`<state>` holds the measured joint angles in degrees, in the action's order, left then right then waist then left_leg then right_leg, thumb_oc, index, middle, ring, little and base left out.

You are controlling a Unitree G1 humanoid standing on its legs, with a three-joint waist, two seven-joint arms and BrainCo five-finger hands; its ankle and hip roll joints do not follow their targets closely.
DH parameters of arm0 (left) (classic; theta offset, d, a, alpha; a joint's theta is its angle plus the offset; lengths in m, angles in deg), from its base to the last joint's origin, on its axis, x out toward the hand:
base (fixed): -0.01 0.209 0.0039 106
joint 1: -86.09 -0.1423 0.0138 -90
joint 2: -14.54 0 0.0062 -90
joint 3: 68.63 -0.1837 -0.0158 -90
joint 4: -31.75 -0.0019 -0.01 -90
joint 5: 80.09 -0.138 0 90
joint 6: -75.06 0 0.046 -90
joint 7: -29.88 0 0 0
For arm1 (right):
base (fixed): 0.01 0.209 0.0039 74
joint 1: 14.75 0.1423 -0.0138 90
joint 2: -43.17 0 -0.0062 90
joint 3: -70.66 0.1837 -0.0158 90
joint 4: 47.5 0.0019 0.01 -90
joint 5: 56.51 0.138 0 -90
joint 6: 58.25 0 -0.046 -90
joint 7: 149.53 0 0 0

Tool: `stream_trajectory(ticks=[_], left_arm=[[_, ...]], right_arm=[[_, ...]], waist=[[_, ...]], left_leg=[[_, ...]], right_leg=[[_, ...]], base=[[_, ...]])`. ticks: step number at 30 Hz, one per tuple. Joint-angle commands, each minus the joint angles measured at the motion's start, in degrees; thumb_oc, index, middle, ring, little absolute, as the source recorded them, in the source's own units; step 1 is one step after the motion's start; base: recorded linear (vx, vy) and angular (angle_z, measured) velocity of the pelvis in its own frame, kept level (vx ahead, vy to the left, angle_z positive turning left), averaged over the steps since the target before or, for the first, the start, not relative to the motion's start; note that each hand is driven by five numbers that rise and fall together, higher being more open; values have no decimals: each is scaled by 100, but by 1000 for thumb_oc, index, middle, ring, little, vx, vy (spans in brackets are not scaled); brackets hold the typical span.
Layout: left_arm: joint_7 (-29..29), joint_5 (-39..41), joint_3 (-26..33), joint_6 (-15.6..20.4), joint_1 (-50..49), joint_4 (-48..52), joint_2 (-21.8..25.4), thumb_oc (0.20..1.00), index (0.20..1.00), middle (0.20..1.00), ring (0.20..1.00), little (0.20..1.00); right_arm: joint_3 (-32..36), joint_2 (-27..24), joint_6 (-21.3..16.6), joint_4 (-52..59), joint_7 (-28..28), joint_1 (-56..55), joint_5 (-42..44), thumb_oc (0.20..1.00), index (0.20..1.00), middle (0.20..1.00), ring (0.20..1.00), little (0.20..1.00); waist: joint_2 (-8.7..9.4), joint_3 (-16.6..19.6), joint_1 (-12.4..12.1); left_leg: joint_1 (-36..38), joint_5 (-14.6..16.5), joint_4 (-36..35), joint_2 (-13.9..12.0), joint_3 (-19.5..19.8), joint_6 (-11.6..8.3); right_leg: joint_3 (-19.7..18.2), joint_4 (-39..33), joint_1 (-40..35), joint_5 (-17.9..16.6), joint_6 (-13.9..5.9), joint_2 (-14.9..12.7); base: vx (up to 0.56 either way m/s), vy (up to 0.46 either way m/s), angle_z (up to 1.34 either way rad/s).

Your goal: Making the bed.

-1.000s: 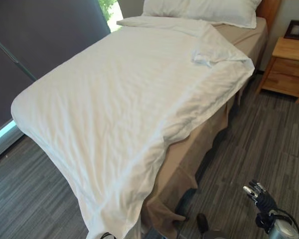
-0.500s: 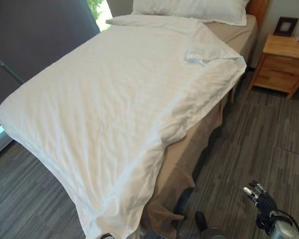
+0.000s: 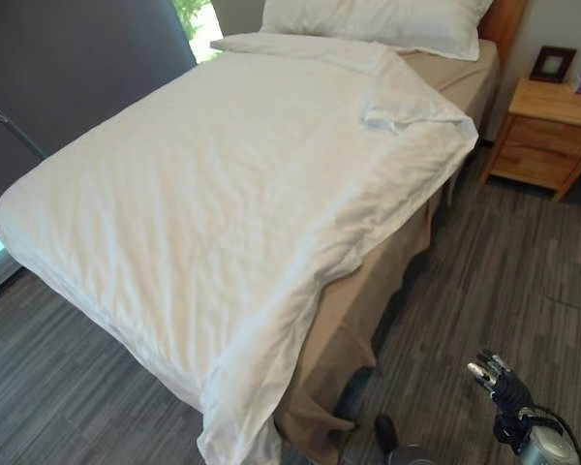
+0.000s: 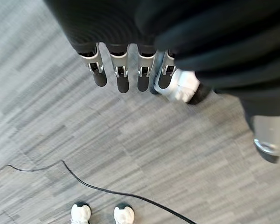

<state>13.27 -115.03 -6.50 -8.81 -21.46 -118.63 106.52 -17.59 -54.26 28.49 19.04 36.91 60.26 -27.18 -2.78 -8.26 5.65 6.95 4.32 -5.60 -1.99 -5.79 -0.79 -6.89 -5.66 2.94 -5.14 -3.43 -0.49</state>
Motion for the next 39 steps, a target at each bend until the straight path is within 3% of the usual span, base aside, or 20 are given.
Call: stream_trajectory(ticks=[1, 2, 4, 6, 10, 11, 12, 14, 15, 16, 19, 23, 25, 26, 28, 29, 31, 32, 35, 39], left_arm=[[2, -97, 92, 43, 134, -68, 249, 1000, 1000, 1000, 1000, 1000], [131, -134, 145, -9, 239, -35, 352, 1000, 1000, 1000, 1000, 1000], [183, -171, 182, -29, 308, -80, 378, 1000, 1000, 1000, 1000, 1000], [262, -175, 271, -141, 470, -215, 456, 1000, 1000, 1000, 1000, 1000], [289, 308, 604, -212, 479, -277, 382, 1000, 1000, 1000, 1000, 1000], [329, 379, 674, -231, 483, -470, 264, 1000, 1000, 1000, 1000, 1000], [414, 415, 659, -233, 504, -568, 213, 1000, 1000, 1000, 1000, 1000], [468, 356, 586, -209, 544, -522, 190, 1000, 1000, 1000, 1000, 1000], [469, 356, 583, -210, 544, -523, 185, 1000, 1000, 1000, 1000, 1000], [478, 239, 477, -190, 578, -452, 208, 1000, 1000, 1000, 1000, 1000], [506, 205, 491, -204, 561, -463, 170, 1000, 1000, 1000, 1000, 1000], [731, 477, 960, -362, 524, -840, 8, 1000, 1000, 1000, 1000, 1000], [1029, 1103, 1485, -529, 796, -1037, -21, 1000, 1000, 1000, 1000, 1000], [1030, 1103, 1490, -528, 801, -1039, -22, 1000, 1000, 1000, 1000, 1000], [1253, 1277, 1547, -582, 983, -1408, -281, 1000, 1000, 1000, 1000, 1000], [1016, 1427, 1802, -539, 1319, -1286, 126, 1000, 1000, 1000, 1000, 1000], [1017, 1595, 1904, -525, 1350, -1164, 221, 1000, 1000, 1000, 1000, 1000], [1017, 1596, 1904, -525, 1345, -1163, 220, 1000, 1000, 1000, 1000, 1000], [1078, 1772, 1955, -501, 1365, -1110, 150, 1000, 1000, 1000, 1000, 1000], [1118, 1838, 1946, -445, 1388, -1166, 106, 1000, 1000, 1000, 1000, 1000]], right_arm=[[-21, -5, -251, 295, -80, 276, 63, 1000, 1000, 1000, 1000, 1000], [-127, 92, -229, 319, -66, 277, 123, 1000, 1000, 1000, 1000, 1000], [-186, 105, -210, 302, -47, 286, 112, 1000, 1000, 1000, 1000, 1000], [-310, 111, -144, 252, -18, 354, 25, 1000, 1000, 1000, 1000, 1000], [-334, 75, -112, 239, 9, 518, -44, 1000, 1000, 1000, 1000, 1000], [-353, 100, -129, 227, -5, 664, -11, 1000, 1000, 1000, 1000, 1000], [-387, 53, -179, 215, -27, 827, 28, 1000, 1000, 1000, 1000, 1000], [-380, -64, -209, 360, -25, 846, 28, 1000, 1000, 1000, 1000, 1000], [-377, -68, -206, 366, -25, 841, 28, 1000, 1000, 1000, 1000, 1000], [-285, -243, -246, 477, -43, 775, 39, 1000, 1000, 1000, 1000, 1000], [-128, -388, -277, 571, -25, 614, 35, 1000, 1000, 1000, 1000, 1000], [41, -621, -261, 502, 64, 309, -112, 1000, 1000, 1000, 1000, 1000], [-59, -760, -199, 361, 67, 403, -224, 1000, 1000, 1000, 1000, 1000], [-62, -760, -200, 357, 66, 413, -224, 1000, 1000, 1000, 1000, 1000], [-190, -673, -206, 351, 133, 457, -209, 1000, 1000, 1000, 1000, 1000], [-128, -660, -194, 390, 189, 354, -133, 1000, 1000, 1000, 1000, 1000], [-108, -585, -156, 369, 227, 299, -102, 1000, 1000, 1000, 1000, 1000], [-109, -586, -155, 370, 226, 297, -102, 1000, 1000, 1000, 1000, 1000], [-165, -443, -167, 346, 246, 256, -113, 1000, 1000, 1000, 1000, 1000], [-289, -166, -180, 249, 277, 259, 24, 1000, 1000, 1000, 1000, 1000]], waist=[[389, -196, -46], [422, -309, -4], [410, -355, -15], [327, -328, -160], [349, -78, -399], [463, 54, -599], [515, 117, -726], [468, 113, -743], [457, 114, -728], [411, 36, -732], [337, -98, -678], [275, -237, -633], [433, -301, -587], [423, -292, -581], [628, -211, -498], [635, -13, -338], [569, 144, -232], [569, 138, -237], [349, 323, -139], [286, 389, -111]], left_leg=[[-365, -338, 60, 135, -86, -29], [-576, -470, 60, 38, -109, -31], [-659, -524, 60, -29, -75, -28], [-816, -627, 60, -175, -76, -24], [-956, -793, 60, -216, -19, -64], [-1072, -887, 60, -155, -37, -91], [-1172, -1064, 60, -231, -60, -233], [-1347, -1329, 79, -381, -9, -394], [-1353, -1335, 77, -388, 11, -401], [-1490, -1534, 138, -534, 111, -571], [-1540, -1680, 170, -641, 303, -671], [-1565, -1904, 200, -867, 463, -785], [-1545, -1532, 879, -755, 361, -659], [-1579, -1537, 896, -765, 370, -658], [-1377, -1042, 1483, -597, 275, -548], [-1175, -762, 1573, -604, -43, -482], [-792, -486, 1332, -553, -207, -424], [-769, -488, 1313, -552, -215, -424], [-346, -671, 375, -464, -192, -382], [-198, -610, 139, -327, -218, -309]], right_leg=[[117, 330, 36, 11, -569, -285], [-334, 777, 338, 11, -677, -166], [-423, 1020, 416, 133, -674, -142], [-41, 1555, 243, 569, -532, -456], [78, 1963, -255, 518, -532, -804], [257, 1562, -800, 602, -587, -937], [414, 874, -1025, 939, -568, -885], [445, 551, -1088, 1019, -441, -705], [463, 535, -1099, 1008, -435, -694], [535, 371, -1197, 1102, -318, -541], [624, 437, -1258, 1166, -219, -423], [732, 470, -1372, 1210, -64, -215], [803, 522, -1277, 1103, -39, -332], [805, 516, -1255, 1085, -39, -321], [790, 511, -1111, 942, 11, -408], [835, 500, -1002, 926, 12, -413], [857, 570, -939, 974, -16, -370], [851, 576, -947, 981, -17, -370], [903, 663, -871, 998, -90, -272], [889, 577, -889, 909, -243, -489]], base=[[-309, -18, -62], [-305, -20, -82], [-258, -58, -72], [-253, -112, 5], [-108, -165, -7], [-164, -364, -3], [-216, -367, -2], [-183, -257, -14], [-189, -312, 25], [-195, -302, 77], [-162, -255, 60], [-156, -224, 14], [-208, -117, 16], [-113, -66, 18], [-108, -82, -1], [-43, -28, -36], [37, 54, 6], [59, 74, 37], [66, 116, 20], [31, 156, 3]])
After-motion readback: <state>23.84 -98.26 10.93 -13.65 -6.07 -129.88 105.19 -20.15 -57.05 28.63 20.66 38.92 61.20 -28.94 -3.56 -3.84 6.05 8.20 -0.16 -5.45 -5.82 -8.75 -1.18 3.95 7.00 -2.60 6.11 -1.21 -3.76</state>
